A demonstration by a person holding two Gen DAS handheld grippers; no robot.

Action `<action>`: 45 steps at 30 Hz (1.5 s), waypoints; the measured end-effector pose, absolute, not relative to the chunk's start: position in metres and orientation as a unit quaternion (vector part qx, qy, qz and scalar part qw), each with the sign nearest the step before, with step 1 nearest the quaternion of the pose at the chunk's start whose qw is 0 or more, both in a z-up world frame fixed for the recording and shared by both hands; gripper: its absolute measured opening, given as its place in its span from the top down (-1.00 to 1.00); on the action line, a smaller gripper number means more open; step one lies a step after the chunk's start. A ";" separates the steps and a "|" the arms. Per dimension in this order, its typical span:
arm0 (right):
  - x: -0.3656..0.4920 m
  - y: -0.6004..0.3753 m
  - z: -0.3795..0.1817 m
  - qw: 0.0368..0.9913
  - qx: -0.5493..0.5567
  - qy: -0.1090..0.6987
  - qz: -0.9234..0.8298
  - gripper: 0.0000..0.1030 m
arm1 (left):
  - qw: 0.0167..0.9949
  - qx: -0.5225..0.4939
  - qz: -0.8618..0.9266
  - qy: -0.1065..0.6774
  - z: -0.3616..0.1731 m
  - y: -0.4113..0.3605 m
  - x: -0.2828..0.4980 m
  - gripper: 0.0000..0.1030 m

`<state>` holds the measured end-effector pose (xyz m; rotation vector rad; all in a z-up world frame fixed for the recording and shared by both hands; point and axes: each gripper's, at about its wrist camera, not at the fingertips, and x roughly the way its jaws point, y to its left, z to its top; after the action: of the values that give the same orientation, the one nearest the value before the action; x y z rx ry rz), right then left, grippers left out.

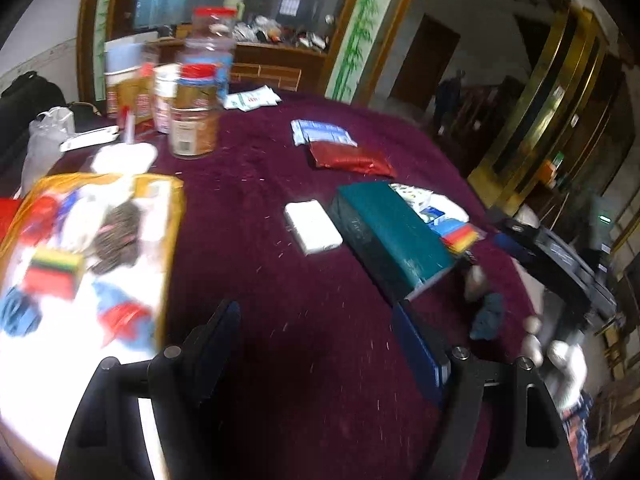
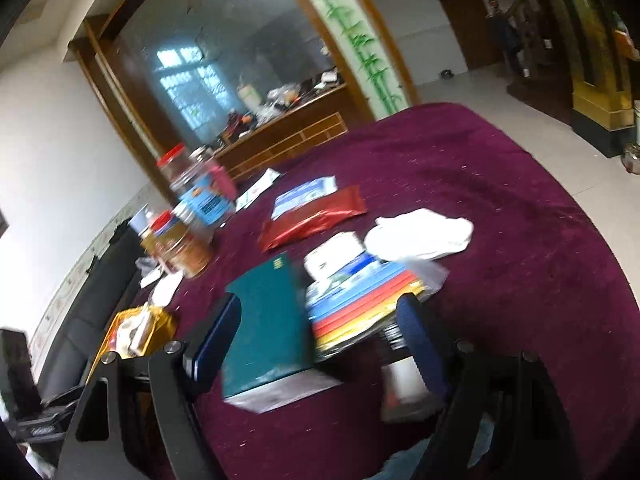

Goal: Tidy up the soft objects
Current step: 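Move the left gripper to the white soap pack and grasp it, then carry the white pack into the tray while the right gripper grasps the colored strip pack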

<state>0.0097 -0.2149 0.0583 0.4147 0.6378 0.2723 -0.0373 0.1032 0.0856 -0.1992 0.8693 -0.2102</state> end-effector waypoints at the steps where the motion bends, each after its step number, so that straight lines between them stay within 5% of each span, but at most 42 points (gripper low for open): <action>1: 0.010 -0.222 0.054 0.920 0.207 0.308 0.128 -0.54 | 0.896 -0.084 -0.088 0.428 0.079 0.096 -0.021 -0.58; 15: 0.010 -0.242 0.049 0.907 0.247 0.314 0.136 -0.56 | 0.886 0.003 -0.020 0.464 0.020 0.048 0.098 -0.58; 22: 0.004 -0.276 0.049 0.907 0.293 0.291 0.081 -0.68 | 0.880 -0.061 -0.026 0.471 0.008 0.060 0.119 -0.69; 24: 0.005 -0.293 0.041 0.895 0.327 0.297 0.064 -0.68 | 0.880 -0.053 -0.032 0.471 0.007 0.059 0.119 -0.55; 25: 0.006 -0.298 0.037 0.889 0.339 0.302 0.059 -0.68 | 0.880 -0.049 -0.033 0.471 0.008 0.059 0.118 -0.20; 26: 0.007 -0.302 0.033 0.883 0.351 0.308 0.055 -0.68 | 0.880 -0.039 -0.035 0.472 0.009 0.059 0.116 -0.08; 45: 0.020 -0.282 0.016 0.873 0.321 0.360 0.078 -0.68 | 0.886 -0.133 -0.145 0.419 0.075 0.096 0.001 -0.05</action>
<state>0.0200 -0.2815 0.0159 0.6699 0.7523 0.1640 0.0006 0.0958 0.0747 -0.2773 0.8715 -0.3019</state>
